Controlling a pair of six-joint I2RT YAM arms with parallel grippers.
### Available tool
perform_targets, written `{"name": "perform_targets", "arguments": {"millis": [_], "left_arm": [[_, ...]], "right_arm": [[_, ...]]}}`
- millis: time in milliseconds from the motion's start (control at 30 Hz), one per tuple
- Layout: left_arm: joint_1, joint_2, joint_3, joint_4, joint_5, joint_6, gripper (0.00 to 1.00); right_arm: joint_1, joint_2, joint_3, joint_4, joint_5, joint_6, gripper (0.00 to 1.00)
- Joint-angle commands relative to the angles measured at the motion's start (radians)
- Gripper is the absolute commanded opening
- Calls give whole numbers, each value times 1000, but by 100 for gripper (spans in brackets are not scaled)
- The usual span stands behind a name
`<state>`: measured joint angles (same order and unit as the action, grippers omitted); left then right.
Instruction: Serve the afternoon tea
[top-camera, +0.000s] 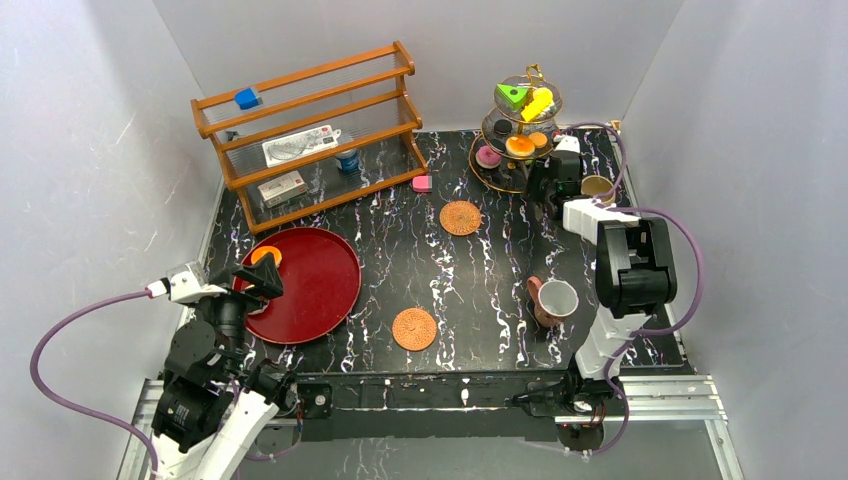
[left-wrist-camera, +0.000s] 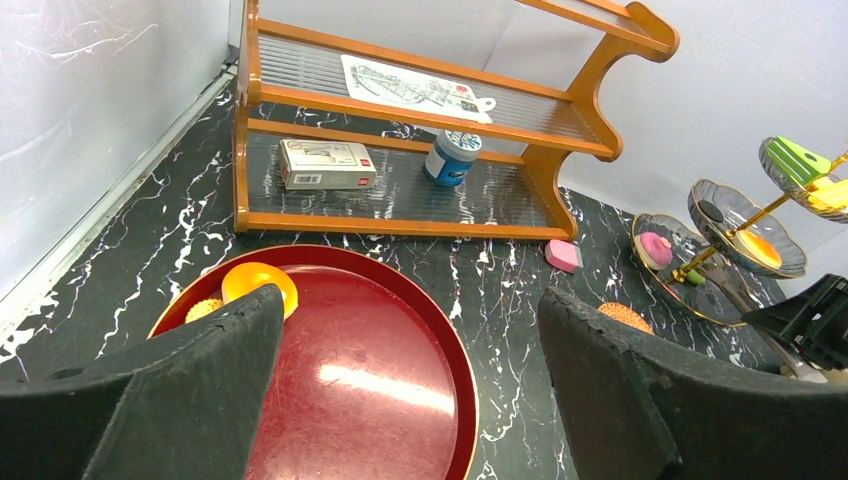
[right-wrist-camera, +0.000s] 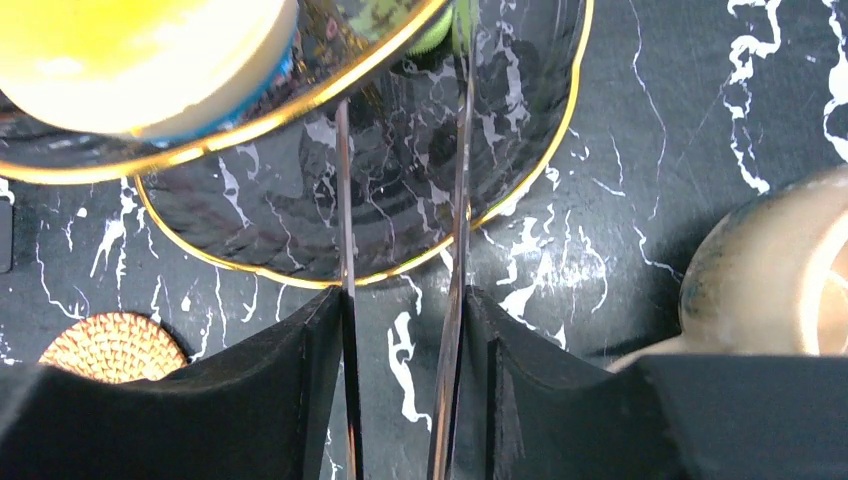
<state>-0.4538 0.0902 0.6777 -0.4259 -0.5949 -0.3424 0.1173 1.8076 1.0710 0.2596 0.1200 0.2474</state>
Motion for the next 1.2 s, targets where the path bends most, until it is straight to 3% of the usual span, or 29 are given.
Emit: {"name": "perform_targets", "arguments": {"millis": [0, 233, 733, 1167], "left_arm": [[-3, 15, -2, 22, -6, -3, 95], [-3, 3, -6, 28, 0, -1, 95], [-3, 17, -9, 31, 10, 3, 95], [-3, 71, -11, 37, 37, 11, 96]], "right_arm": [[-5, 6, 79, 49, 3, -15, 55], [-5, -43, 76, -39, -6, -19, 55], [-4, -249, 49, -403, -2, 7, 50], [31, -444, -78, -519, -169, 82, 49]]}}
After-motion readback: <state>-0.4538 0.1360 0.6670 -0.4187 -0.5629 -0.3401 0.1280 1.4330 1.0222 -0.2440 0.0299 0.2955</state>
